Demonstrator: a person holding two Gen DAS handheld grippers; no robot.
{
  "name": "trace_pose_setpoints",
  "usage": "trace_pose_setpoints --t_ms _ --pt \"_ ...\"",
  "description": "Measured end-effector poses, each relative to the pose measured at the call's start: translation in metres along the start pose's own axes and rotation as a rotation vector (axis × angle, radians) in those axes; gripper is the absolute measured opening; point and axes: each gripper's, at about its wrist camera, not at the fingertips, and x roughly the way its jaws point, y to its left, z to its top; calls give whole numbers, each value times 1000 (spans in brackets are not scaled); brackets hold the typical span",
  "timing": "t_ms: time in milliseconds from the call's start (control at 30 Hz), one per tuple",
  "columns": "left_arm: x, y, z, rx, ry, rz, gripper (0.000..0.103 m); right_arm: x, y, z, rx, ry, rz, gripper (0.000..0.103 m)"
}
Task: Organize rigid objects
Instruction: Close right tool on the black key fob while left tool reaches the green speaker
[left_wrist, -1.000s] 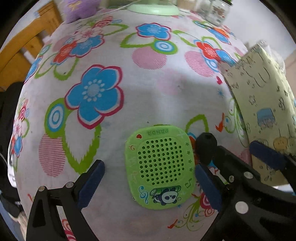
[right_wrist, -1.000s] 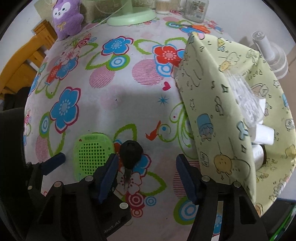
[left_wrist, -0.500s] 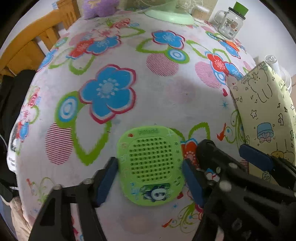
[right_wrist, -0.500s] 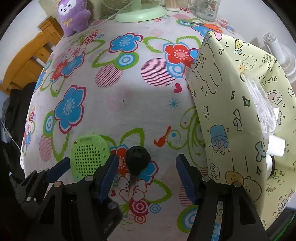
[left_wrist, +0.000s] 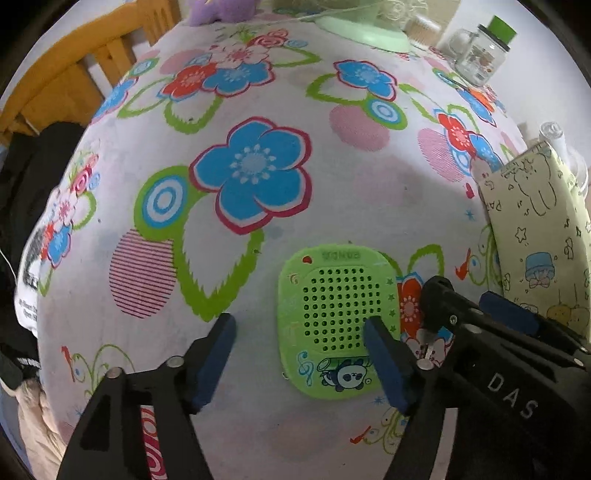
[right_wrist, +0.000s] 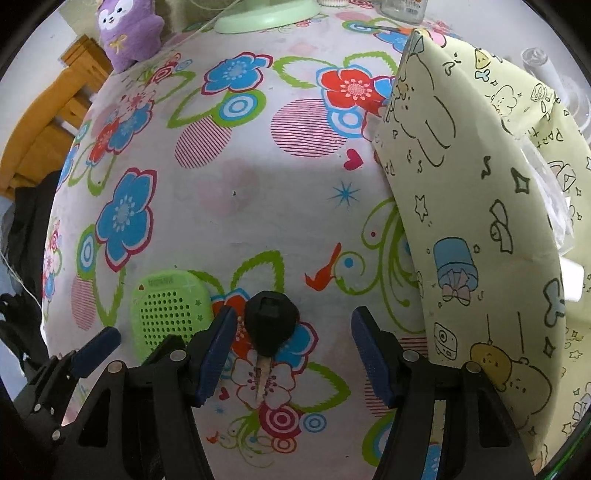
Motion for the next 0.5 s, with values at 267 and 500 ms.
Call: trace_pose_setpoints --t_ms 267,500 --pt "1 -9 -5 34 34 4 86 7 18 0 -94 9 -84 36" --pt "5 -23 3 15 41 18 87 4 17 7 -113 30 -57 36"
